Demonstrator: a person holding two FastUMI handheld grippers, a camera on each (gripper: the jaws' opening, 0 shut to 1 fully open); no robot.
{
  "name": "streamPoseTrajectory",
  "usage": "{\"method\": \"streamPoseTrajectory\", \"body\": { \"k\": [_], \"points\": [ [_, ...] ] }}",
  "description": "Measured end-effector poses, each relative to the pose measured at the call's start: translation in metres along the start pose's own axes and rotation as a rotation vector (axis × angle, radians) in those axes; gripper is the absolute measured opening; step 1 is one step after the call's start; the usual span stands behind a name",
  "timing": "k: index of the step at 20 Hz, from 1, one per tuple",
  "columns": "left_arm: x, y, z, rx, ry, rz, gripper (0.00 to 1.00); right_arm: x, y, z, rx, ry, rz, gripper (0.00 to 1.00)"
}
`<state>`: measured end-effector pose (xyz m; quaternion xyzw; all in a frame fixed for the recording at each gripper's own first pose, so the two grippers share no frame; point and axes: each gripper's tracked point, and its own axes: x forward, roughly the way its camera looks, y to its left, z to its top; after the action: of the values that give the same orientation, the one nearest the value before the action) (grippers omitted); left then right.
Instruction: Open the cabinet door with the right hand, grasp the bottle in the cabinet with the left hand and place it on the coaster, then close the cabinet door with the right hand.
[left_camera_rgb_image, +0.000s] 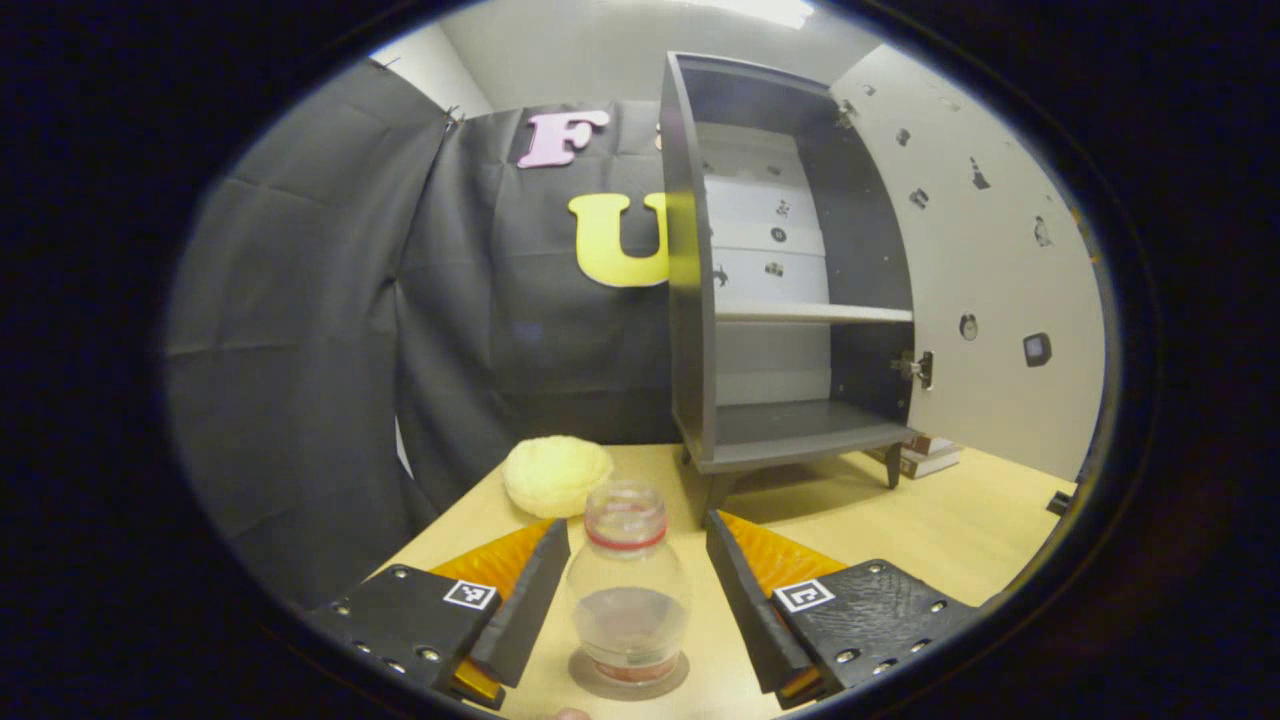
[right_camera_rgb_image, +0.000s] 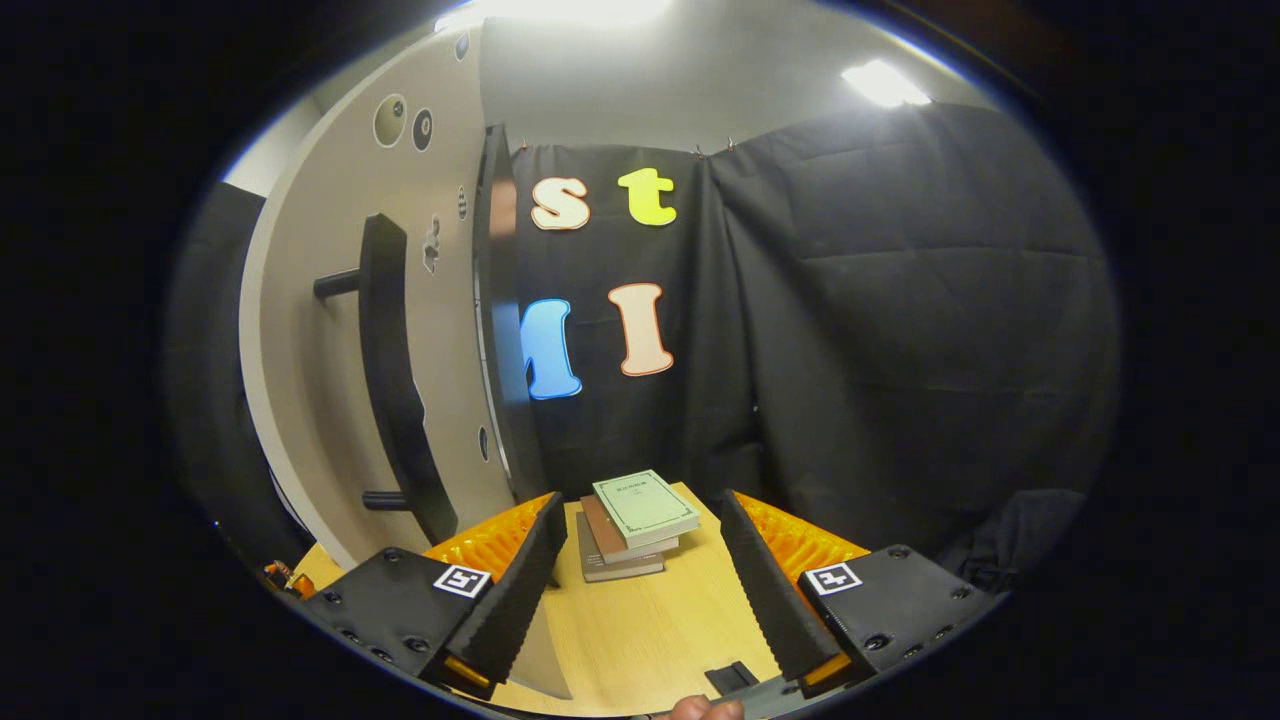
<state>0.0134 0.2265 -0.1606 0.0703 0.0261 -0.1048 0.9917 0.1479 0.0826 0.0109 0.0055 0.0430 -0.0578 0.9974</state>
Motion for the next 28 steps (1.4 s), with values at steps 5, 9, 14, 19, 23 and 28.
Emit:
{"method": "streamPoseTrajectory", "body": {
  "k": [5,9,14,19,23,28],
  "points": [
    [-0.009,-0.001,0.077,0.026,-0.073,-0.007,0.82,0.002,0.000,0.000,0.063,-0.005,0.014,0.98],
    [-0.017,-0.016,0.135,0.033,-0.081,-0.002,0.82,0.023,0.002,0.013,0.101,-0.036,0.066,0.98],
    [-0.020,-0.066,0.192,-0.015,-0.016,-0.024,0.82,0.034,-0.009,0.028,0.003,-0.015,0.133,0.98],
    [-0.024,-0.120,0.239,-0.108,-0.015,-0.059,0.82,0.039,-0.029,0.068,0.103,-0.073,0.153,0.97],
    [-0.019,-0.144,0.268,-0.096,-0.011,-0.092,0.85,0.041,-0.023,0.087,0.125,-0.057,0.221,0.98],
    [-0.021,-0.158,0.282,-0.091,0.015,-0.083,0.82,0.025,-0.003,0.092,0.135,-0.007,0.312,0.97]
  ]
}}
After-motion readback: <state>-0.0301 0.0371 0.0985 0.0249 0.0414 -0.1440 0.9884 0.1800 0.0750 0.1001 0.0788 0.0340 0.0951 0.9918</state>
